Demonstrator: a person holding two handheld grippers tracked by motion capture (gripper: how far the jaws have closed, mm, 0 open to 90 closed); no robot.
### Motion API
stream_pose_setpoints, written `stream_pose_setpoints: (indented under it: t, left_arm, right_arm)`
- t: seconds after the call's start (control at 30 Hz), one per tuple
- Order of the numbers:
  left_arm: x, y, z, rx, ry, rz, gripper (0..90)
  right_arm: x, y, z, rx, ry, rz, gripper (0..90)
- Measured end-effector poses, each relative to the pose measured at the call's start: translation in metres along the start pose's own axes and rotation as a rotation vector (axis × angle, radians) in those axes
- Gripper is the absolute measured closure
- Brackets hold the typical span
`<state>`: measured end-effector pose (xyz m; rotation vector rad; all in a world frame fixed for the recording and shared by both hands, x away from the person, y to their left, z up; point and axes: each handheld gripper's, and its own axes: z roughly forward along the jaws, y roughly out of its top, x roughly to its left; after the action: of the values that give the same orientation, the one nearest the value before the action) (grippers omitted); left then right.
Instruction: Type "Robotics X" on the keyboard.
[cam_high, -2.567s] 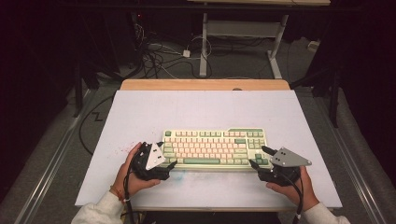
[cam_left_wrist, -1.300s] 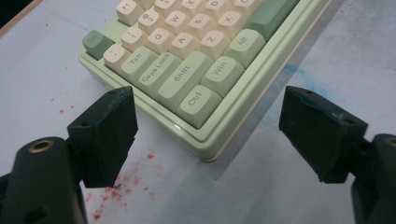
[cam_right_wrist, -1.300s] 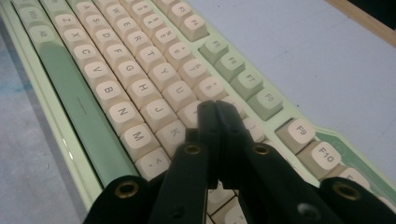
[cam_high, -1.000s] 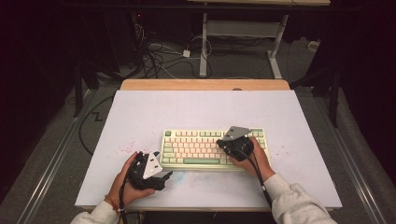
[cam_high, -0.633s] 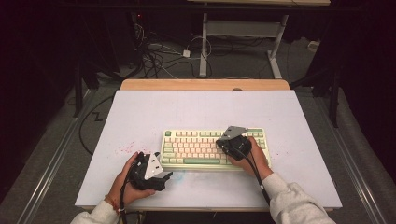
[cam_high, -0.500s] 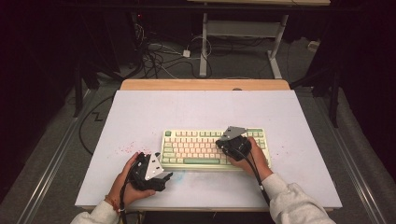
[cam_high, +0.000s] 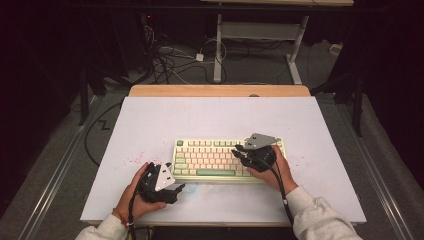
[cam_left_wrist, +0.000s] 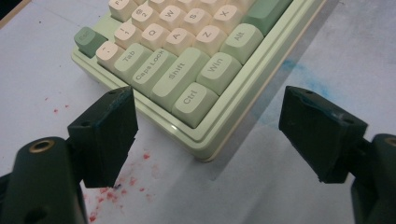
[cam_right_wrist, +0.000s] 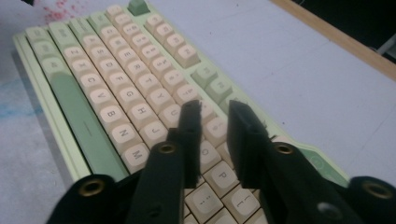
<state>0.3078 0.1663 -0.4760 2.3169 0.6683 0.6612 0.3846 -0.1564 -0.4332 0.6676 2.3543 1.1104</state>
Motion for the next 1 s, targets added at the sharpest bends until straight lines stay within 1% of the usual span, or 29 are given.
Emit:
stream_pose_setpoints:
  t: [0.07,0.13,0.17,0.27,0.33,0.37,0.4,0.43,0.5,0.6,0.73,0.77,0.83,0.93,1.0]
  left_arm:
    - [0.0,0.0,0.0,-0.002,-0.004,-0.002,18.3]
    - [0.0,0.001,0.001,0.0,0.002,0.013,18.3]
    - [-0.001,0.001,0.001,0.004,0.001,0.016,18.3]
    - [-0.001,0.001,0.001,0.003,-0.002,0.018,18.3]
    - [-0.001,0.001,0.001,0.002,-0.003,0.017,18.3]
    - [0.0,0.001,0.001,0.0,-0.005,0.013,18.3]
    - [0.0,0.001,0.002,0.0,-0.007,0.008,18.3]
    - [0.0,0.001,0.002,0.0,-0.006,0.005,18.7]
    - [-0.001,0.002,0.002,-0.002,-0.003,0.001,19.6]
    - [0.0,0.002,0.001,-0.006,-0.003,-0.003,19.6]
    - [0.0,0.001,-0.001,-0.014,-0.004,-0.01,20.0]
    - [0.001,0.002,-0.001,-0.015,0.003,-0.015,21.2]
    - [0.002,0.002,-0.003,-0.025,-0.005,-0.029,22.3]
    - [0.004,0.002,-0.004,-0.034,-0.002,-0.05,22.9]
    - [0.005,0.003,-0.005,-0.043,-0.005,-0.061,23.5]
  right_arm:
    - [0.0,0.0,-0.005,-0.016,-0.012,-0.005,58.9]
    - [0.0,0.0,-0.011,-0.042,-0.004,-0.009,50.5]
    - [0.001,0.0,-0.014,-0.051,-0.018,-0.013,47.6]
    - [0.0,-0.001,-0.024,-0.087,-0.033,-0.008,40.4]
    - [0.0,-0.002,-0.028,-0.096,-0.039,-0.01,36.9]
    - [0.001,-0.003,-0.029,-0.098,-0.048,-0.01,33.6]
    - [0.001,-0.003,-0.032,-0.106,-0.068,-0.018,32.8]
    - [0.002,-0.004,-0.033,-0.106,-0.074,-0.015,32.2]
    - [0.002,-0.005,-0.037,-0.105,-0.073,-0.02,30.4]
    - [0.004,-0.009,-0.044,-0.11,-0.09,-0.033,28.9]
    - [0.005,-0.017,-0.054,-0.114,-0.103,-0.03,27.9]
    - [0.005,-0.019,-0.056,-0.112,-0.11,-0.035,27.9]
    - [0.005,-0.023,-0.061,-0.121,-0.125,-0.042,28.1]
    - [0.004,-0.031,-0.069,-0.14,-0.145,-0.04,28.6]
    - [0.003,-0.035,-0.073,-0.137,-0.15,-0.031,28.7]
